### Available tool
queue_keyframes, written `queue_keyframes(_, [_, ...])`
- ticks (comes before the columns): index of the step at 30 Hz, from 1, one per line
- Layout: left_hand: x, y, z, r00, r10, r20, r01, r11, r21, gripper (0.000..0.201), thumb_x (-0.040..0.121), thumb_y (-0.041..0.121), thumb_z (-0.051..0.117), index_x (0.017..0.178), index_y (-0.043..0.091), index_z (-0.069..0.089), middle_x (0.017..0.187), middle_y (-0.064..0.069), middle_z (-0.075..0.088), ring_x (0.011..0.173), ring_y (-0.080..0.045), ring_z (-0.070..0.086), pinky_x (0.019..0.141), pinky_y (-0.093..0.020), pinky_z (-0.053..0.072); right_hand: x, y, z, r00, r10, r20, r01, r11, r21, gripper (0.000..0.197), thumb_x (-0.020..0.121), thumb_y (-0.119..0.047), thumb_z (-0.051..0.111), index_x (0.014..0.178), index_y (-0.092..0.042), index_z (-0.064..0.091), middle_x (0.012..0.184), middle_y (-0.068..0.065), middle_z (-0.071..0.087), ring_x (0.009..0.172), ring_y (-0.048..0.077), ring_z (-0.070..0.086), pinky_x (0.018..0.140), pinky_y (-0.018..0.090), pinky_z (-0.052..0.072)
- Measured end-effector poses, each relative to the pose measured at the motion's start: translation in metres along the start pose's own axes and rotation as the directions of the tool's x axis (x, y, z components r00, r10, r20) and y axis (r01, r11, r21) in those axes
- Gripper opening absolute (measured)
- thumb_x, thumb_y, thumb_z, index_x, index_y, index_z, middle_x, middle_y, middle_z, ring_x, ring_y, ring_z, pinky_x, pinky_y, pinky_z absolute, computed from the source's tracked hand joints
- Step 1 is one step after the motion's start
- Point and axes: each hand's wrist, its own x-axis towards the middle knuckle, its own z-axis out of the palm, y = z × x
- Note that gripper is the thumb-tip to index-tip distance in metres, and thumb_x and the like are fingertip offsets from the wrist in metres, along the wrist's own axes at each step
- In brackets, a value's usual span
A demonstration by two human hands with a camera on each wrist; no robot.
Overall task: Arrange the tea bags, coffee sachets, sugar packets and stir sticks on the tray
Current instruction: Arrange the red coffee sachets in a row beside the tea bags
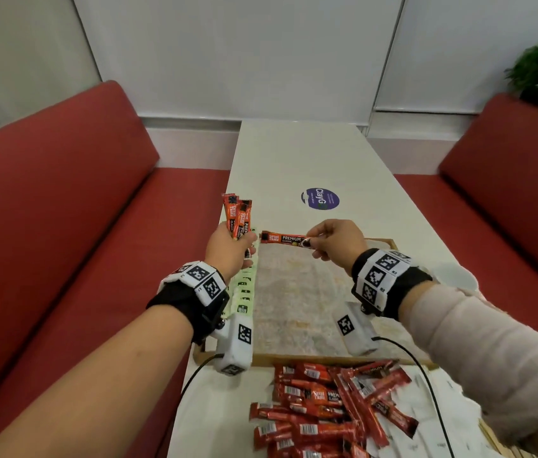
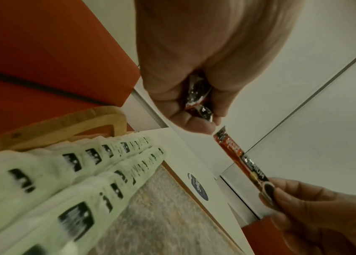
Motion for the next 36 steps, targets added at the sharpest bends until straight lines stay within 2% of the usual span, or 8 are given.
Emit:
queue_keyframes(3, [0.027, -0.005, 0.004, 1.0, -0.017, -0.001, 0.017, 1.0, 0.015, 0.012, 0.093, 0.014, 0.058, 0.101, 0.011, 0.051, 0.094, -0.008, 0.062, 0.071, -0.014, 0.06, 0.059, -0.03, 0.054, 0.031, 0.008, 0.01, 0.998, 0.025, -0.061, -0.03, 0.996, -0.088, 0.018, 0.082, -0.006, 0.068, 0.072, -0.019, 0.059, 0.068, 0.004, 0.065, 0.055, 0.014, 0.061, 0.059, 0.028, 0.049])
queue_keyframes(7, [0.053, -0.014, 0.009, 1.0, -0.022, 0.005, 0.021, 0.999, 0.035, 0.011, 0.092, 0.013, 0.058, 0.099, 0.012, 0.049, 0.094, -0.009, 0.062, 0.067, -0.012, 0.059, 0.058, -0.029, 0.053, 0.067, 0.017, 0.022, 0.996, 0.049, -0.072, -0.062, 0.979, -0.196, 0.02, 0.083, -0.009, 0.067, 0.07, -0.022, 0.058, 0.077, 0.007, 0.067, 0.064, 0.019, 0.063, 0.05, 0.022, 0.041])
queue_keyframes(12, [0.07, -0.026, 0.01, 1.0, 0.024, 0.008, -0.024, 0.998, 0.064, 0.013, 0.092, 0.012, 0.058, 0.102, 0.009, 0.05, 0.092, -0.008, 0.062, 0.065, -0.013, 0.058, 0.059, -0.029, 0.054, 0.098, 0.03, 0.037, 0.993, 0.11, -0.04, -0.117, 0.952, -0.285, 0.023, 0.081, -0.013, 0.07, 0.067, -0.025, 0.057, 0.089, 0.01, 0.071, 0.085, 0.027, 0.069, 0.071, 0.035, 0.054])
queue_keyframes(17, [0.077, -0.038, 0.007, 0.999, 0.035, 0.019, -0.036, 0.995, 0.088, 0.013, 0.092, 0.013, 0.058, 0.102, 0.013, 0.051, 0.085, 0.0, 0.06, 0.069, -0.012, 0.061, 0.061, -0.029, 0.056, 0.117, 0.037, 0.047, 0.992, 0.128, -0.008, -0.123, 0.931, -0.345, 0.02, 0.082, -0.013, 0.069, 0.069, -0.023, 0.059, 0.082, 0.004, 0.065, 0.081, 0.022, 0.062, 0.063, 0.026, 0.046])
queue_keyframes(26, [0.081, -0.045, 0.004, 0.999, 0.019, 0.028, -0.021, 0.998, 0.058, 0.013, 0.092, 0.013, 0.058, 0.103, 0.013, 0.051, 0.087, 0.001, 0.061, 0.069, -0.012, 0.061, 0.06, -0.028, 0.055, 0.127, 0.043, 0.057, 0.993, 0.111, -0.037, -0.116, 0.913, -0.39, 0.008, 0.083, -0.011, 0.068, 0.091, -0.012, 0.069, 0.087, 0.002, 0.061, 0.082, 0.017, 0.055, 0.071, 0.024, 0.043])
queue_keyframes(29, [0.081, -0.046, 0.004, 0.999, 0.012, 0.031, -0.013, 0.999, 0.042, 0.012, 0.093, 0.013, 0.058, 0.102, 0.014, 0.05, 0.089, 0.0, 0.062, 0.069, -0.011, 0.061, 0.06, -0.028, 0.055, 0.127, 0.044, 0.059, 0.993, 0.111, -0.035, -0.116, 0.903, -0.413, 0.004, 0.082, -0.012, 0.069, 0.084, -0.015, 0.067, 0.089, 0.003, 0.064, 0.084, 0.02, 0.06, 0.073, 0.028, 0.048])
queue_keyframes(32, [0.081, -0.046, 0.004, 0.999, 0.007, 0.036, -0.008, 0.999, 0.039, 0.013, 0.093, 0.013, 0.058, 0.103, 0.013, 0.051, 0.089, 0.001, 0.062, 0.071, -0.012, 0.062, 0.062, -0.029, 0.056, 0.128, 0.046, 0.059, 0.992, 0.121, -0.043, -0.128, 0.905, -0.405, 0.02, 0.081, -0.012, 0.069, 0.068, -0.022, 0.056, 0.093, 0.008, 0.07, 0.088, 0.027, 0.067, 0.079, 0.035, 0.055])
queue_keyframes(36, [0.081, -0.047, 0.004, 0.998, -0.001, 0.07, 0.001, 1.0, 0.005, 0.01, 0.093, 0.012, 0.058, 0.095, 0.018, 0.051, 0.089, 0.001, 0.061, 0.077, -0.017, 0.065, 0.061, -0.027, 0.056, 0.128, 0.047, 0.059, 0.992, 0.118, -0.041, -0.125, 0.911, -0.392, 0.019, 0.08, -0.012, 0.069, 0.069, -0.021, 0.056, 0.094, 0.01, 0.07, 0.089, 0.028, 0.067, 0.083, 0.04, 0.055])
